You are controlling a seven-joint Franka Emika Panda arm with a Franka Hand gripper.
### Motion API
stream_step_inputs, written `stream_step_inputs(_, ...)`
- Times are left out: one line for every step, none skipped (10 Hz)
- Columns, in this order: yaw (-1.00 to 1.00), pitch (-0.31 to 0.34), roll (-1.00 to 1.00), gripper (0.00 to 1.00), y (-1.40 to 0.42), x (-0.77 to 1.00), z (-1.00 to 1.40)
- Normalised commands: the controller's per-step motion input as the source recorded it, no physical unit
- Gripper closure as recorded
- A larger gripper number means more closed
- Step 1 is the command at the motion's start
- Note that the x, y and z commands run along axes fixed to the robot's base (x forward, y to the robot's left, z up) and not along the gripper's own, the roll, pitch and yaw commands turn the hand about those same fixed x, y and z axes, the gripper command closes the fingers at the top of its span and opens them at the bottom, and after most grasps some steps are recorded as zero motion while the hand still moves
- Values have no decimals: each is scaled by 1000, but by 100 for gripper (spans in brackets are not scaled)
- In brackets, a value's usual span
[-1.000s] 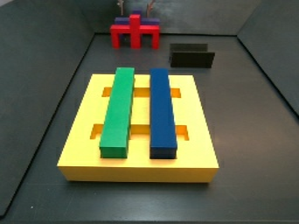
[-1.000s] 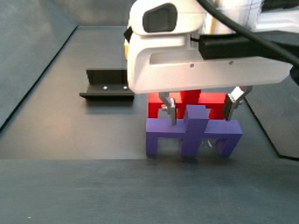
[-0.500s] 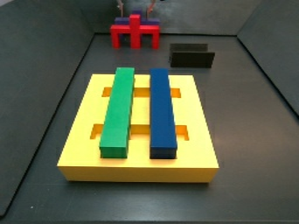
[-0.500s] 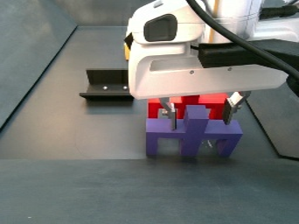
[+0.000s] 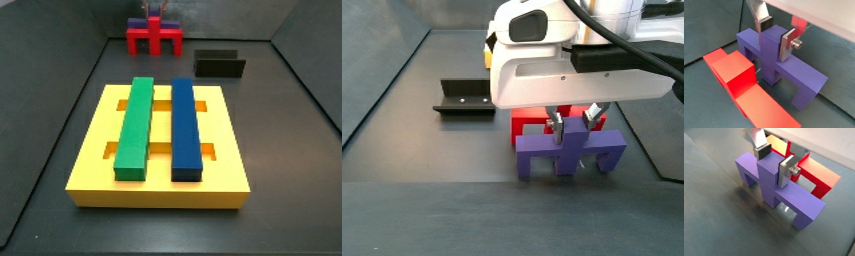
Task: Pick up the purple object. Move up. Move to above the board. Insert the purple object.
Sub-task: Pick up the purple object.
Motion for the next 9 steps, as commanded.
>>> stream_step_inputs(0, 0, 0, 100, 0, 0, 0)
stream_step_inputs(0, 0, 0, 100, 0, 0, 0)
stream_step_inputs(0, 0, 0, 100, 0, 0, 0)
stream_step_inputs(0, 0, 0, 100, 0, 0, 0)
stream_step_inputs(0, 0, 0, 100, 0, 0, 0)
stream_step_inputs(0, 0, 0, 100, 0, 0, 0)
stream_step_inputs(0, 0, 0, 100, 0, 0, 0)
stream_step_inputs(0, 0, 0, 100, 0, 0, 0)
stream_step_inputs(0, 0, 0, 100, 0, 0, 0)
